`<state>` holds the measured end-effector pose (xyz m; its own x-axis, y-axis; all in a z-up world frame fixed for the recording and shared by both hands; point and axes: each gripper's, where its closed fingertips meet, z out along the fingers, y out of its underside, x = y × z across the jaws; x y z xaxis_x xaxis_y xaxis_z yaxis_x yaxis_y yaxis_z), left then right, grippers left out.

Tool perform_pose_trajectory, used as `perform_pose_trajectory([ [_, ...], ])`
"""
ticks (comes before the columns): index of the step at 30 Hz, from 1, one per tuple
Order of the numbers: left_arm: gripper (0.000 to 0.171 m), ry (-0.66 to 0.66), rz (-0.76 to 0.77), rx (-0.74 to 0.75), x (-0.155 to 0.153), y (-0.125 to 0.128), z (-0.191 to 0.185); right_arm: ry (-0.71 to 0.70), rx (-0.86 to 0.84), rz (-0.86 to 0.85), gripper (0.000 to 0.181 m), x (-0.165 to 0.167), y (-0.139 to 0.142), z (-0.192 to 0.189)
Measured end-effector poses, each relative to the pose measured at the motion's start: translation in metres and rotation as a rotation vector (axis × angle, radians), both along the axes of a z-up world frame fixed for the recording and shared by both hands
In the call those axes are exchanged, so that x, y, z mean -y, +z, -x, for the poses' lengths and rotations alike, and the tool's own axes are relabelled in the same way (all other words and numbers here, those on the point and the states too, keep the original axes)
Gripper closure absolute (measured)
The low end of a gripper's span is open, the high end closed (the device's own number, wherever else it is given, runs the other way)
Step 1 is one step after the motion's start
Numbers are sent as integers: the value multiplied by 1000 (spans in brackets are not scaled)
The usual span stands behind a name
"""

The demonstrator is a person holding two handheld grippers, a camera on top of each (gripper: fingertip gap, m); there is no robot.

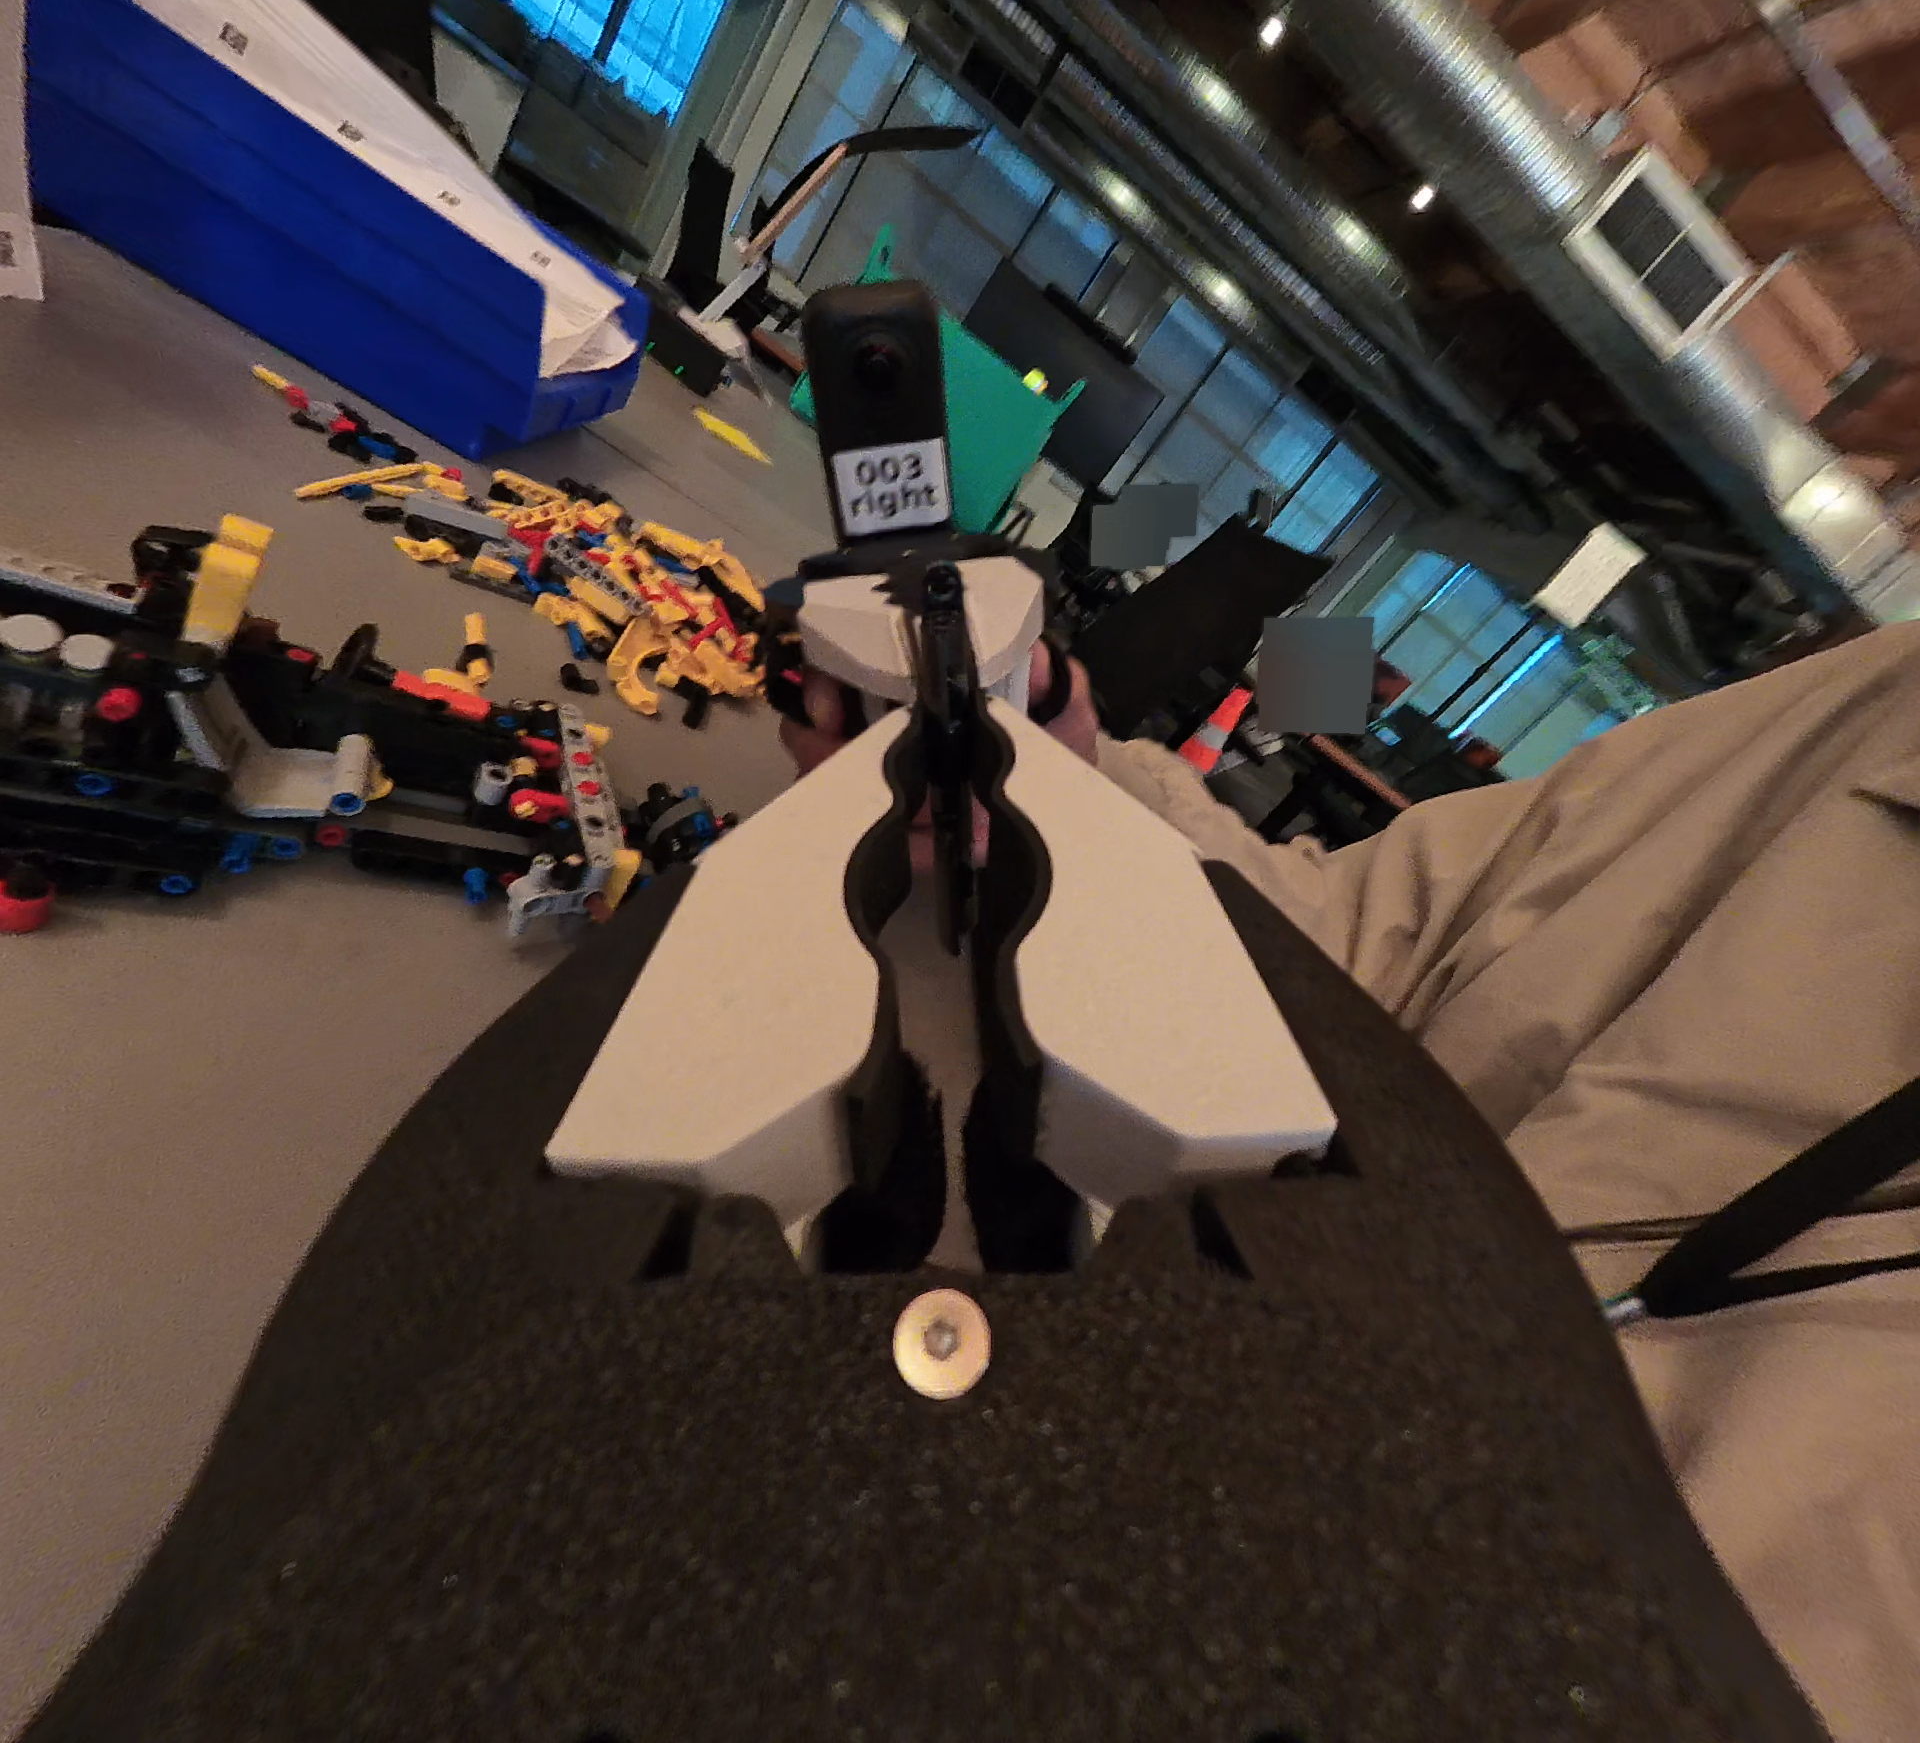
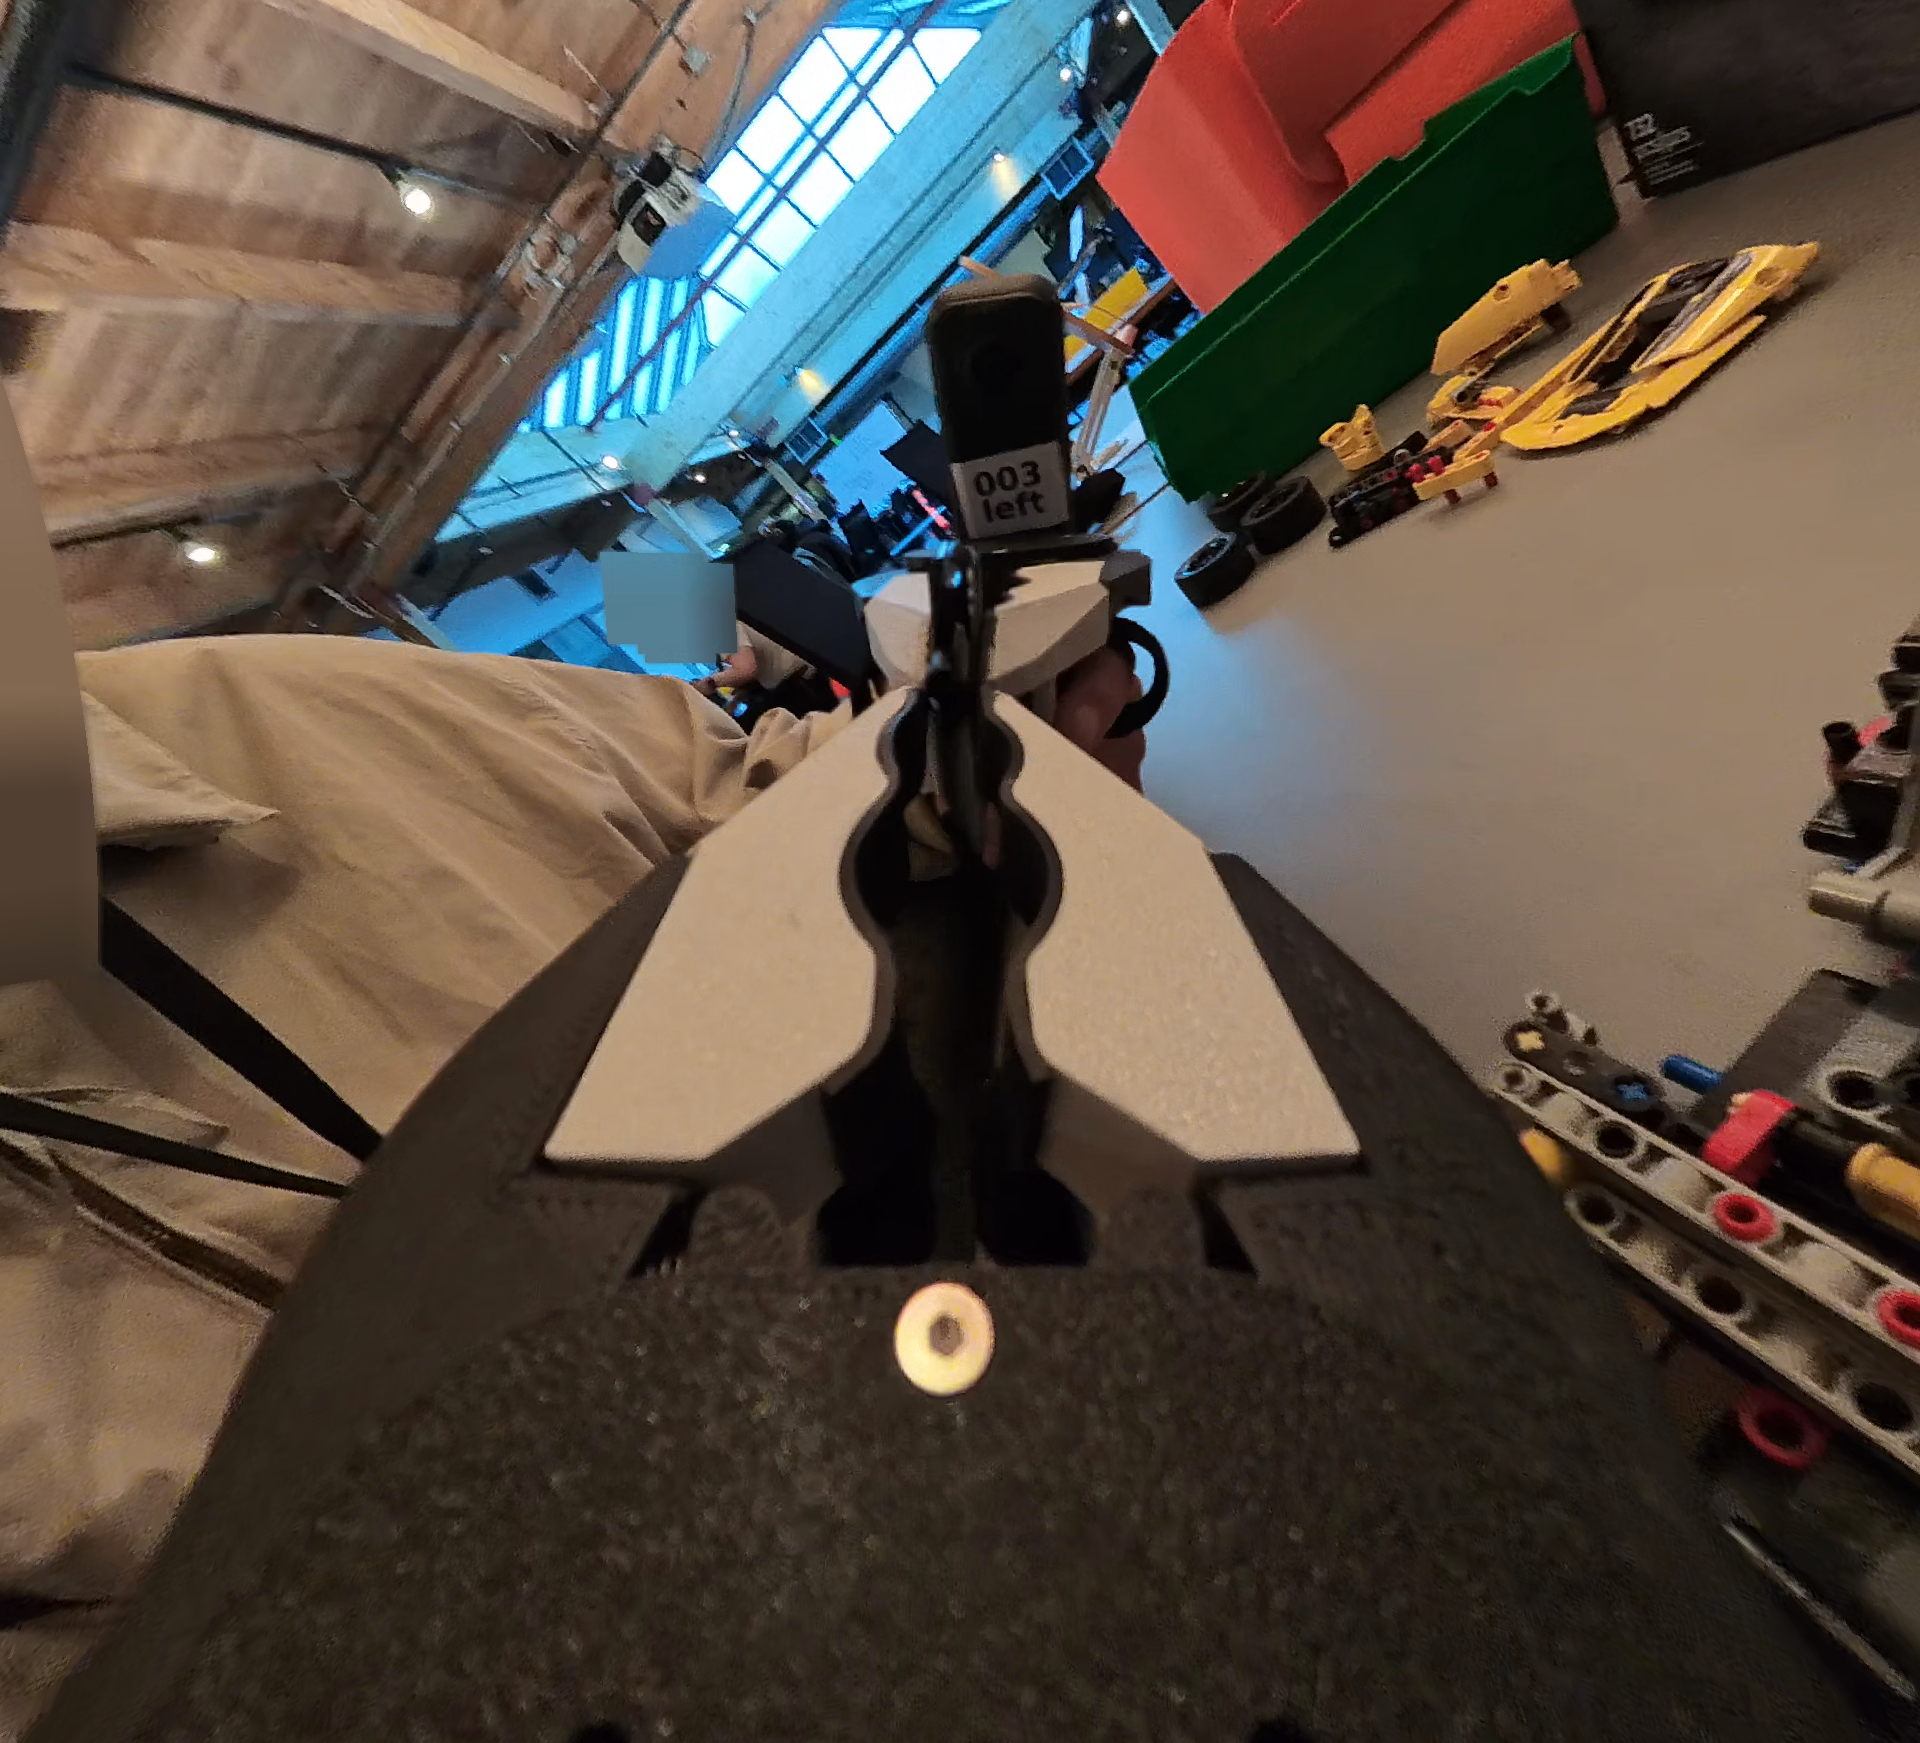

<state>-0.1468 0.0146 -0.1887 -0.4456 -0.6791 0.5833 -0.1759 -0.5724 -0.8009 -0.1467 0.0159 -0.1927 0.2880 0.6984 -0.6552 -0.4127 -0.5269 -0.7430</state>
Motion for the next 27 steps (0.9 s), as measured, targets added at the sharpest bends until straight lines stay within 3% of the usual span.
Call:
perform_pose_trajectory([
  [1,165,3,25,13,-2,3,1,6,3,4,167,0,-1,2],
  [8,164,-49,84,-20,4,0,-1,14,-22,25,176,3,-1,2],
  [11,154,-79,-9,-70,19,-13,-5,-18,-92,17,176,2,9,-10],
  [12,161,-65,-29,-64,20,-13,-6,-25,-77,24,176,1,6,-10],
  [17,164,-56,-18,-53,16,-10,-6,-35,-97,12,176,-1,9,-10],
  [20,165,-16,-33,-49,9,-10,-6,-9,-59,15,160,0,3,1],
  [23,165,-30,-17,-50,10,-10,-5,-2,-18,31,174,0,-3,5],
  [27,165,-25,-39,-50,11,-11,-6,-11,41,17,175,1,-5,3],
])
